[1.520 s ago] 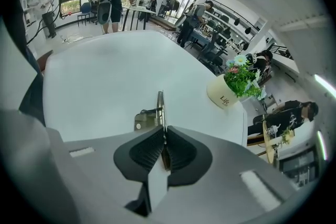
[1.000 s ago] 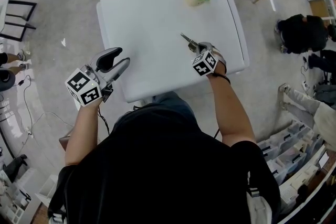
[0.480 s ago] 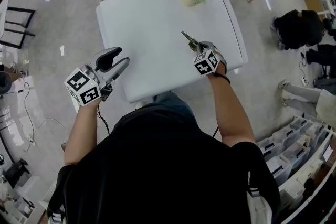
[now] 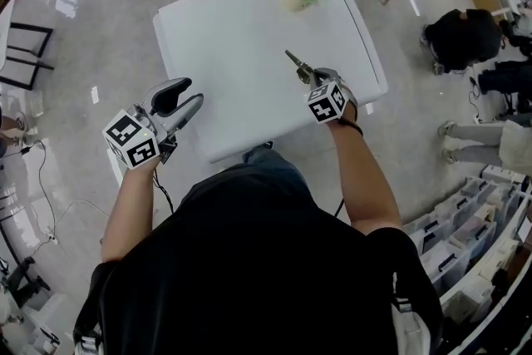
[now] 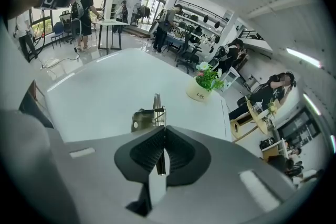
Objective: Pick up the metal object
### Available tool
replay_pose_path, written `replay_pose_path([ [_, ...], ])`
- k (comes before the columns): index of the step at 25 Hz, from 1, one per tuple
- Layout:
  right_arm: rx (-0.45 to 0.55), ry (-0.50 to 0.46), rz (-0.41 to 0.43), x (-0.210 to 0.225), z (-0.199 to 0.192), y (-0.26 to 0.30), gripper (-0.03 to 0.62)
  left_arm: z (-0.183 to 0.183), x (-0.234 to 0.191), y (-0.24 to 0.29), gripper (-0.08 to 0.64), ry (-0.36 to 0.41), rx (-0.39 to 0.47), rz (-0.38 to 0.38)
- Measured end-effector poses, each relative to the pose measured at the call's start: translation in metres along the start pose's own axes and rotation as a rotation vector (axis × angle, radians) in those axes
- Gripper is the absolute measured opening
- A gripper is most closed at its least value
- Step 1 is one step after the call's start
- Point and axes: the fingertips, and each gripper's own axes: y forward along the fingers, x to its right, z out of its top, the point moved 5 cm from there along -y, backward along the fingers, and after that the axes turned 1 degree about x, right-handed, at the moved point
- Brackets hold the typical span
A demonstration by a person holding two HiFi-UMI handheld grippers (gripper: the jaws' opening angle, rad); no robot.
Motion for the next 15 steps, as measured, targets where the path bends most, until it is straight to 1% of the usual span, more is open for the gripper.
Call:
replay_pose_path([
  [8,0.049,0.069,-0.040,-0.011,0.010,-0.039,0.028,0.005,0.014,-0.020,0.184,0.027,0.010,-0.025],
  [15,0.091,0.112,-0.092,-0.018,0.014,-0.080,0.026,0.008,0.029,-0.032,0.184,0.054,0.026,-0.064],
])
